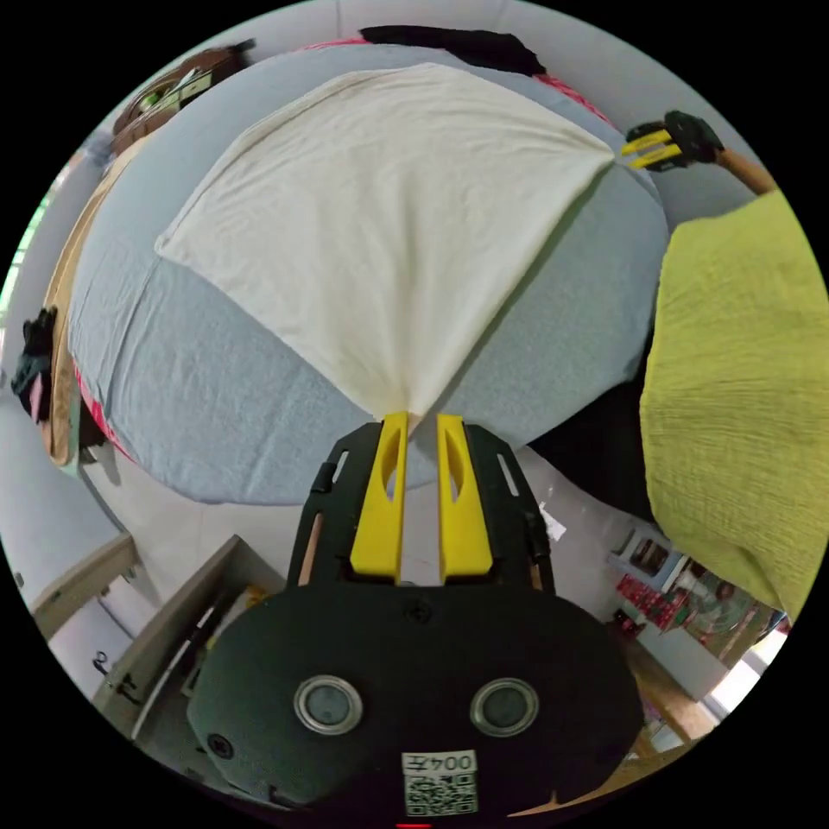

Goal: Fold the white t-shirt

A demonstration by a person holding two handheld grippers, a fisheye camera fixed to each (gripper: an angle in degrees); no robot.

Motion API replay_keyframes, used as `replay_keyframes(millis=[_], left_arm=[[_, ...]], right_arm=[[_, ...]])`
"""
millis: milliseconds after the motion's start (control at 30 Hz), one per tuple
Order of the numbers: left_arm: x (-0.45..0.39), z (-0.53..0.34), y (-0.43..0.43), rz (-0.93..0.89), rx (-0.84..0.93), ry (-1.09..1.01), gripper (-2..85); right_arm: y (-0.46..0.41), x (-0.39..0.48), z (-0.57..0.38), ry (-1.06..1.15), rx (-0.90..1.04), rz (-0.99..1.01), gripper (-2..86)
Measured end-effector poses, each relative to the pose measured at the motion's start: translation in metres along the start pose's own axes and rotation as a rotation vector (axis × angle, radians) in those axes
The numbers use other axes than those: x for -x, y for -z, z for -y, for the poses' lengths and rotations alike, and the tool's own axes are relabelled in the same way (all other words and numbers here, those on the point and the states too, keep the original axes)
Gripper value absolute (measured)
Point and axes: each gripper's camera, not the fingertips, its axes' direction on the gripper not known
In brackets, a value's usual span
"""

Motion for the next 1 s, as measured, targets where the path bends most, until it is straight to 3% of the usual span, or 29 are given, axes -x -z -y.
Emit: replay_keyframes(millis=[100,267,400,533,767,867,1000], left_arm=[[0.022,-0.017,0.007,-0.079,-0.025,0.138,5.8],[0.037,-0.036,0.034,-0.175,-0.206,0.335,5.3],[0.019,0.003,0.051,-0.292,-0.419,0.406,3.4],[-0.008,0.062,0.042,-0.352,-0.449,0.372,2.7],[-0.053,0.127,0.014,-0.196,-0.288,0.241,1.8],[-0.067,0.124,0.013,-0.046,-0.338,0.175,1.4],[-0.058,0.125,0.017,-0.086,-0.365,0.221,1.2]], right_arm=[[0.009,-0.03,-0.039,-0.186,-0.07,0.077,7.6],[0.02,-0.093,-0.088,-0.605,-0.404,0.441,7.6],[0.002,-0.113,-0.086,-0.753,-0.494,0.587,7.5],[-0.019,-0.125,-0.082,-0.857,-0.554,0.749,8.0],[-0.036,-0.137,-0.096,-0.915,-0.496,0.667,7.5],[-0.031,-0.147,-0.098,-0.893,-0.486,0.659,10.2],[-0.012,-0.157,-0.098,-0.873,-0.469,0.538,12.4]])
